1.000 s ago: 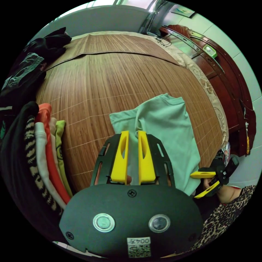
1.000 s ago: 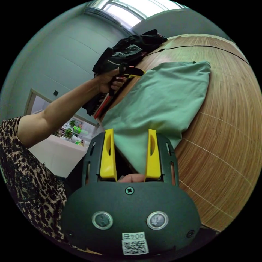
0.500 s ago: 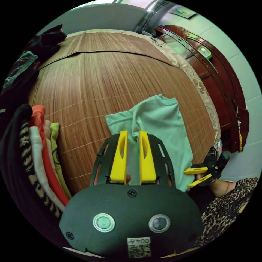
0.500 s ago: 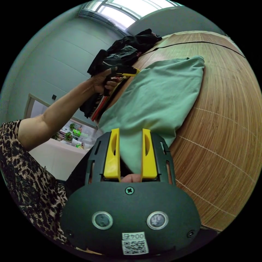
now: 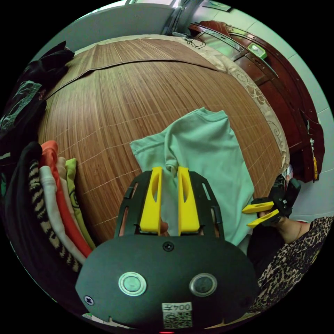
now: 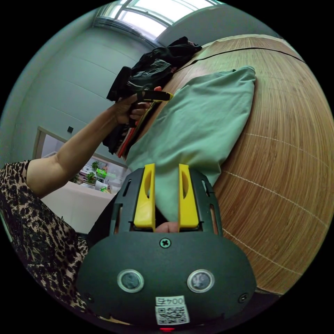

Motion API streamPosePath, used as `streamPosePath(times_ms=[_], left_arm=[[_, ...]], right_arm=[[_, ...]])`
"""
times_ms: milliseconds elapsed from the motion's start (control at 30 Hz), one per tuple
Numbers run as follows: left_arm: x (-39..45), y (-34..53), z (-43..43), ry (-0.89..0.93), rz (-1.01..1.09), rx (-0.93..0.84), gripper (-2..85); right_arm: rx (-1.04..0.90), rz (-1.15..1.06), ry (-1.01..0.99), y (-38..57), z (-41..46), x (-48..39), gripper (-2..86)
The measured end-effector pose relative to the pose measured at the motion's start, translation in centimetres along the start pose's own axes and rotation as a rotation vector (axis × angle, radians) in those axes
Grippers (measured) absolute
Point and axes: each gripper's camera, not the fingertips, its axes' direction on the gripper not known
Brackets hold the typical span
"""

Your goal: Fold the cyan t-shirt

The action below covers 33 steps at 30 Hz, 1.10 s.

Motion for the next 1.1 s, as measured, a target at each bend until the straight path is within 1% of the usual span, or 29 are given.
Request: streamPosePath(times_ms=[67, 167, 233, 333, 533, 700, 767, 867, 933, 1000, 1067, 1100], left_arm=[[1.2, -0.4, 0.1, -0.016, 0.026, 0.003, 6.5], [3.2, -0.9, 0.6, -0.093, 0.087, -0.017, 6.0], [3.4, -1.1, 1.0, -0.118, 0.083, -0.032, 5.2], [3.0, -1.3, 0.9, -0.081, 0.037, -0.016, 3.0], [2.7, -1.7, 0.6, -0.045, 0.062, -0.084, 1.4], [-0.1, -1.3, 0.6, 0.130, -0.019, -0.150, 0.9], [-0.4, -0.8, 0.3, 0.157, -0.048, -0.144, 0.7], [0.0, 0.2, -0.9, 0.052, -0.073, -0.124, 0.7], [1.3, 1.0, -2.5, 0.027, -0.073, -0.042, 0.7], [5.4, 2.1, -4.1, 0.103, 0.037, 0.091, 0.8], [9.3, 2.5, -3.4, 0.098, 0.139, 0.084, 0.8], [11.5, 2.7, -2.0, 0.042, 0.187, 0.041, 0.8]], right_arm=[[0.004, 0.008, -0.007, 0.1, 0.0, 0.3, 10.3], [0.006, 0.015, -0.012, 0.1, 0.0, 0.5, 10.0], [0.007, 0.017, -0.015, 0.1, 0.1, 0.6, 10.0], [0.006, 0.018, -0.014, 0.1, 0.2, 0.7, 9.8], [-0.005, 0.026, -0.003, 0.1, 0.5, 1.0, 7.9], [-0.015, 0.004, 0.030, 0.0, 0.8, 0.7, 7.5], [-0.016, 0.000, 0.036, -0.1, 0.9, 0.7, 7.3], [-0.015, 0.003, 0.033, -0.2, 0.9, 0.9, 7.2], [-0.015, 0.001, 0.035, -0.3, 0.9, 1.0, 7.2], [-0.018, -0.007, 0.044, -0.4, 1.0, 0.9, 7.2], [-0.022, -0.018, 0.057, -0.6, 1.0, 0.9, 7.6], [-0.022, -0.021, 0.059, -0.6, 1.0, 0.9, 7.8]])
